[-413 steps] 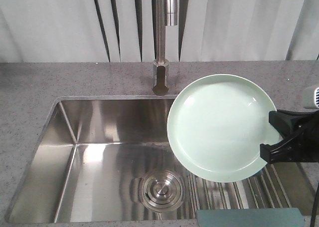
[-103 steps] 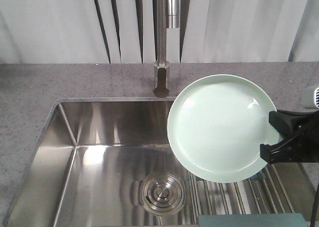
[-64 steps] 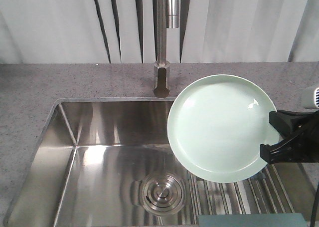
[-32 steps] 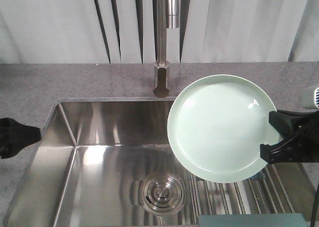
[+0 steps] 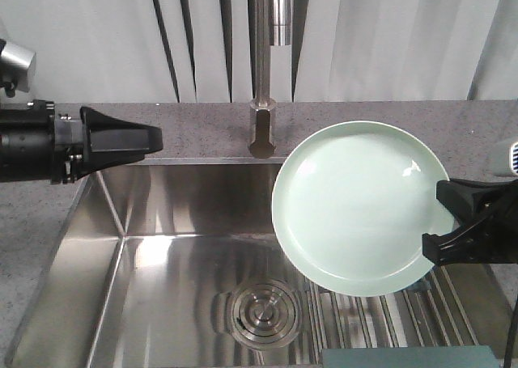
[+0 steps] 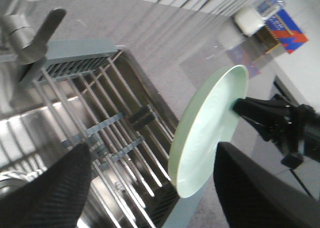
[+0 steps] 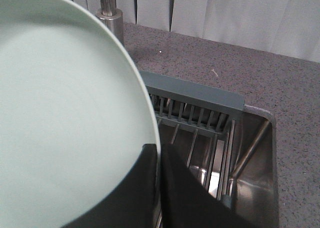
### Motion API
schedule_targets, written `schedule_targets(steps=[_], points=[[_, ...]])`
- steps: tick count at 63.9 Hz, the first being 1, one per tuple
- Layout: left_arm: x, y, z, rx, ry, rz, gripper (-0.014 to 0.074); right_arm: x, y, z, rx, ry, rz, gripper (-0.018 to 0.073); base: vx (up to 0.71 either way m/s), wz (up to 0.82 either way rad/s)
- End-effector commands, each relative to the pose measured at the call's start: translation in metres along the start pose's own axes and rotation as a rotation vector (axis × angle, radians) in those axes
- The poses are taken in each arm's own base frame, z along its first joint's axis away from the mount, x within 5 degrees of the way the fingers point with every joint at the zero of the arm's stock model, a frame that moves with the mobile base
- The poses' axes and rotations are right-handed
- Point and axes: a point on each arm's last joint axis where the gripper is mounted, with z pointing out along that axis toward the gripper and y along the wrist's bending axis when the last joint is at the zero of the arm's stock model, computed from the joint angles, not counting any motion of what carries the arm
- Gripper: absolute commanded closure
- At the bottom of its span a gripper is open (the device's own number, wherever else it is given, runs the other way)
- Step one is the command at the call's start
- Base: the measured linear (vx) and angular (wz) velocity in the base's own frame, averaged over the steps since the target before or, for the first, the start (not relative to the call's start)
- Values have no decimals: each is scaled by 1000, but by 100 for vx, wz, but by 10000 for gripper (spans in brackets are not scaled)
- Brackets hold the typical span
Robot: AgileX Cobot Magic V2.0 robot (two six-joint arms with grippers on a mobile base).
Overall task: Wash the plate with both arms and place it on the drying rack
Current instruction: 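Raise the left arm and extend the left gripper over the sink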
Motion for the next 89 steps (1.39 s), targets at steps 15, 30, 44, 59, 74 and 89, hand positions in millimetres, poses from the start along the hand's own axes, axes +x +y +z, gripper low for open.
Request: schedule_targets(steps=[15, 30, 44, 59, 74, 89], points=[[-57, -15, 23, 226, -28, 108, 92, -18, -1, -6, 10, -123, -13, 568, 0, 0], [-84, -18, 61, 293, 7, 191, 92, -18, -1, -6, 10, -123, -13, 568, 0, 0], [-101, 3, 99, 327, 29, 206, 92, -18, -1, -6, 10, -123, -13, 568, 0, 0], [-110, 29, 133, 342, 53, 202, 92, -18, -1, -6, 10, -123, -13, 568, 0, 0], [-117, 39, 157, 367, 53, 247, 92, -18, -1, -6, 10, -123, -13, 568, 0, 0], [-121, 40, 178, 384, 38, 290, 92, -18, -1, -6, 10, -123, -13, 568, 0, 0]])
